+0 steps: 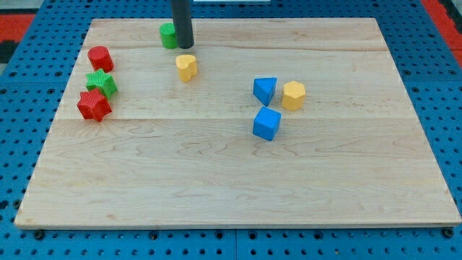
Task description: Move the green circle to the top of the red circle
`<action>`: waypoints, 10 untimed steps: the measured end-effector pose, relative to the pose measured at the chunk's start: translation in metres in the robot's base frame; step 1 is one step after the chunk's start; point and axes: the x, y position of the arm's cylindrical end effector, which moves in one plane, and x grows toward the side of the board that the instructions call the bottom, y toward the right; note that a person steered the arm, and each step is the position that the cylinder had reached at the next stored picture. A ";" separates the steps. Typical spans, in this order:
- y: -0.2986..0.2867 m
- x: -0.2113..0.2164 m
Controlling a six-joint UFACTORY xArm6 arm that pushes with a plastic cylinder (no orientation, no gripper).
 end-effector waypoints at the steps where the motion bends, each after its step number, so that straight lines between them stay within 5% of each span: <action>1: 0.015 -0.011; 4: -0.107 -0.023; 6: -0.074 -0.015; 10: -0.122 -0.015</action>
